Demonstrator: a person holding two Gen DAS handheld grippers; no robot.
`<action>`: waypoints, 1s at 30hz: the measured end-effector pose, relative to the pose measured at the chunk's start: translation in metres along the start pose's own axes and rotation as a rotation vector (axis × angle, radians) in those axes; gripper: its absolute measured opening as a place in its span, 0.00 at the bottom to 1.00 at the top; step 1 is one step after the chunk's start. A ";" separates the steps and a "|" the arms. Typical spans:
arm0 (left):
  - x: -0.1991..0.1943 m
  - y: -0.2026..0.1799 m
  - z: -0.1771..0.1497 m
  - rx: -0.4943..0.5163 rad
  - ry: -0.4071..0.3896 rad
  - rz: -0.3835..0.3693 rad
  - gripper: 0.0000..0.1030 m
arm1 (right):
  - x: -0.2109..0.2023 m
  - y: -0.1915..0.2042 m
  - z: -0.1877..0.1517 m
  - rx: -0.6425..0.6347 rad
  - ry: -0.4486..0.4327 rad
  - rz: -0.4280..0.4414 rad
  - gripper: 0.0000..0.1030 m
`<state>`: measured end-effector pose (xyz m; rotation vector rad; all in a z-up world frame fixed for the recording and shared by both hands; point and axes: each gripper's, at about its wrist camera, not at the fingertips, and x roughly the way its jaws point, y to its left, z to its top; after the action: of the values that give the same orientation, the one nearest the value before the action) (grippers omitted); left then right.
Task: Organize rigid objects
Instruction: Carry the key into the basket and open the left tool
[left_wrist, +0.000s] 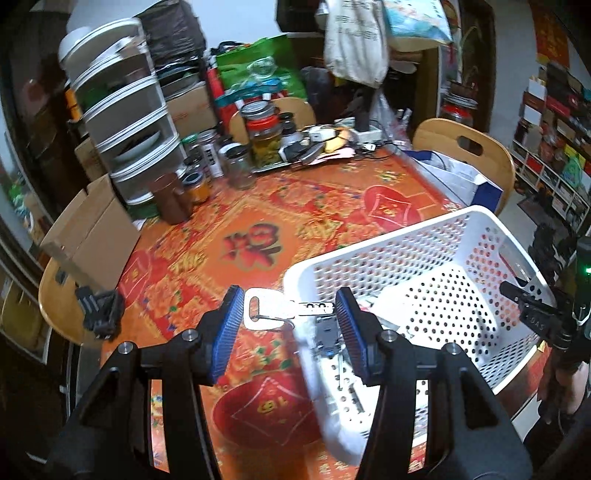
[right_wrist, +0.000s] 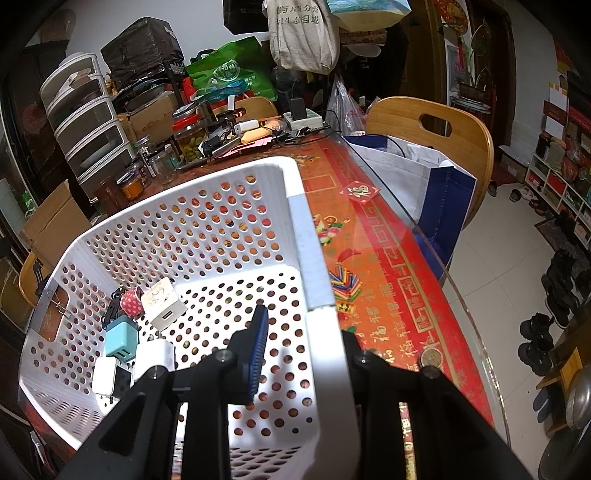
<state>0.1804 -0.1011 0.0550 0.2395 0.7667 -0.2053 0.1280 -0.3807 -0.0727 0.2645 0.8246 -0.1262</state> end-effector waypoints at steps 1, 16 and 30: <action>0.002 -0.008 0.002 0.013 0.003 -0.003 0.48 | 0.000 0.000 0.000 0.000 0.000 0.001 0.25; 0.062 -0.090 0.002 0.180 0.101 -0.018 0.48 | 0.001 0.000 -0.002 0.001 -0.007 0.019 0.25; 0.116 -0.114 -0.016 0.256 0.214 0.007 0.48 | 0.000 -0.002 -0.002 -0.001 -0.012 0.031 0.27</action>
<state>0.2203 -0.2160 -0.0538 0.5123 0.9521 -0.2743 0.1266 -0.3818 -0.0740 0.2750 0.8080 -0.0981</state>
